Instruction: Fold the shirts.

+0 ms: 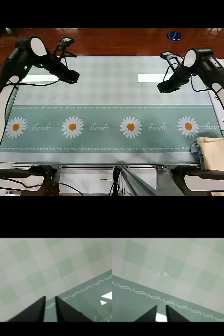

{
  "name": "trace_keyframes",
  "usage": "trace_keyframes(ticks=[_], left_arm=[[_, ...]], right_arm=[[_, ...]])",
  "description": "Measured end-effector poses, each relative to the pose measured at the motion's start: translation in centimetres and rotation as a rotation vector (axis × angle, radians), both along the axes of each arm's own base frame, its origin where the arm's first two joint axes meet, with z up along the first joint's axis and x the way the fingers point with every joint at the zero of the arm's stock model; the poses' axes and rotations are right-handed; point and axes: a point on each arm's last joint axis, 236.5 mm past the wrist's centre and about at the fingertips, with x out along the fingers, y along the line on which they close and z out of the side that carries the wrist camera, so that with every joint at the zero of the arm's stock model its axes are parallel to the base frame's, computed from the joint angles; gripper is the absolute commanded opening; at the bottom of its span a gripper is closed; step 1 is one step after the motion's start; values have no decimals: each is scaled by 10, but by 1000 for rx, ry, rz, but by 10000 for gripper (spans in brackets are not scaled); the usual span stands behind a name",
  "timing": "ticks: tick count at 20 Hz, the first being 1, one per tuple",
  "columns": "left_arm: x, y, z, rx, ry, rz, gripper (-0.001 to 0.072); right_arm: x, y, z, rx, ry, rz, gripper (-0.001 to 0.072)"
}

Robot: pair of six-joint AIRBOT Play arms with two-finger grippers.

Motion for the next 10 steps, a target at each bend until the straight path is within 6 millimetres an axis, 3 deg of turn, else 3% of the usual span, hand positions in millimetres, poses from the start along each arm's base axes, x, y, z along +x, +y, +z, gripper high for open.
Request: trace_keyframes(ticks=[4, 10], left_arm=[[-11, -5, -7, 19, 56, 12, 720], [-20, 5, -12, 77, 93, 19, 720]], right_arm=[[-6, 16, 1, 12, 17, 25, 608], [-4, 17, 1, -1, 4, 36, 607]])
